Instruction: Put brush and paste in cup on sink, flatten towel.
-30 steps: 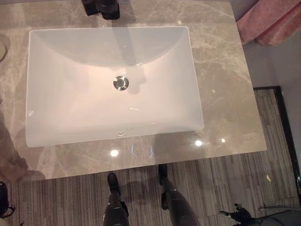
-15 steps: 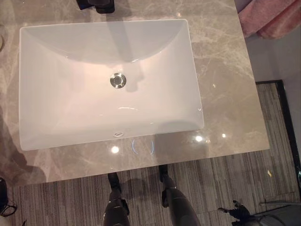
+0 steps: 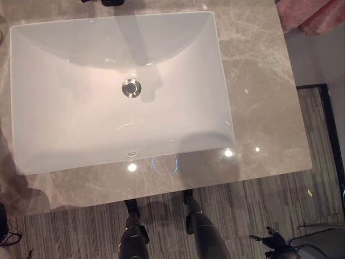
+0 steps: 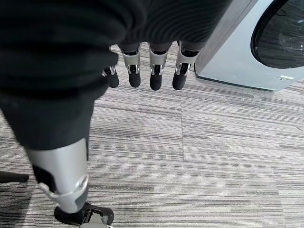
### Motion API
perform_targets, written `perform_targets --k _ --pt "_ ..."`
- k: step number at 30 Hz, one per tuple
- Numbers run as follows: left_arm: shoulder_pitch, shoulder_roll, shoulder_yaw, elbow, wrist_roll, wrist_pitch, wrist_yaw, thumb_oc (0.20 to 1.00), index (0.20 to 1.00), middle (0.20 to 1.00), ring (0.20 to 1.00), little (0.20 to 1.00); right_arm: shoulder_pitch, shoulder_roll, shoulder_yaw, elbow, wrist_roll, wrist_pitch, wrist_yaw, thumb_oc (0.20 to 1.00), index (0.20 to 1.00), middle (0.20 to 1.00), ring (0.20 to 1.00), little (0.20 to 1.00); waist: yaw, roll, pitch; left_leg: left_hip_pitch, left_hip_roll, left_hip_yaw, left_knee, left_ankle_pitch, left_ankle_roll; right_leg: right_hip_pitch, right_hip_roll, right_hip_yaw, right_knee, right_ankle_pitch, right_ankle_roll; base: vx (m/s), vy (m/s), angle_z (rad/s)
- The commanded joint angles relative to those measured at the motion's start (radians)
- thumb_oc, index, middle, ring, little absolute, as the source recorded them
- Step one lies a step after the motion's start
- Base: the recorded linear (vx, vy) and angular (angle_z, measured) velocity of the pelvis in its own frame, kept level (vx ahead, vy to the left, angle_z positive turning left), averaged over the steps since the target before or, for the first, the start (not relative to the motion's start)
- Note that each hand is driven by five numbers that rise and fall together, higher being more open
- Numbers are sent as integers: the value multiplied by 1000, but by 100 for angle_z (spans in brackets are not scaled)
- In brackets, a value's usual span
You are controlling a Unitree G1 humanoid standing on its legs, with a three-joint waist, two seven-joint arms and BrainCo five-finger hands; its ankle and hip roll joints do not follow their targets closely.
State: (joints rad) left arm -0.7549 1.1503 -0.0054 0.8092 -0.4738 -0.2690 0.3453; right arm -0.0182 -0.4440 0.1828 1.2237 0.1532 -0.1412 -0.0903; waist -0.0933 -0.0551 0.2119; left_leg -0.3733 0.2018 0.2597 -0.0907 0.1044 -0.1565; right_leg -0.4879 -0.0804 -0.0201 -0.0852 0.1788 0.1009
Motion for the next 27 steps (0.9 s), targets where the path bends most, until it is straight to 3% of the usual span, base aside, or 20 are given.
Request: perform_targets --k 1,9,15,20,27 --pt "-1 -25 -39 9 12 -29 17 200 200 200 200 200 4 -28 25 -3 31 -1 -27 1000 1000 1000 1000 1000 -33 -10 8 -10 17 -57 3 49 -8 43 -78 -26 -2 -5 97 0 0 0" --pt "35 -61 -10 -11 49 -23 41 200 200 200 200 200 16 -23 28 4 15 0 -28 1000 1000 1000 1000 1000 -28 -7 4 6 24 -53 3 48 -12 54 -73 -25 -2 -11 91 1 -7 -2" --pt "161 -116 75 -125 74 -21 39 200 200 200 200 200 26 -21 11 15 -6 11 -30 1000 1000 1000 1000 1000 -18 -2 -29 38 29 -57 3 40 -12 90 -74 -34 -2 -26 83 13 -18 -1" --pt "383 -218 202 -262 137 -12 20 200 200 200 200 200 30 -20 -35 24 -18 16 -24 1000 1000 1000 1000 1000 6 1 -65 108 36 -65 3 20 -13 166 -76 -51 -2 -52 75 36 -23 4" --pt "531 -292 283 -392 215 -1 -5 200 200 200 200 200 35 -23 -54 40 -39 19 -12 1000 1000 1000 1000 1000 20 6 -67 143 38 -67 3 18 -12 210 -70 -63 -2 -66 66 -27 -10 7"
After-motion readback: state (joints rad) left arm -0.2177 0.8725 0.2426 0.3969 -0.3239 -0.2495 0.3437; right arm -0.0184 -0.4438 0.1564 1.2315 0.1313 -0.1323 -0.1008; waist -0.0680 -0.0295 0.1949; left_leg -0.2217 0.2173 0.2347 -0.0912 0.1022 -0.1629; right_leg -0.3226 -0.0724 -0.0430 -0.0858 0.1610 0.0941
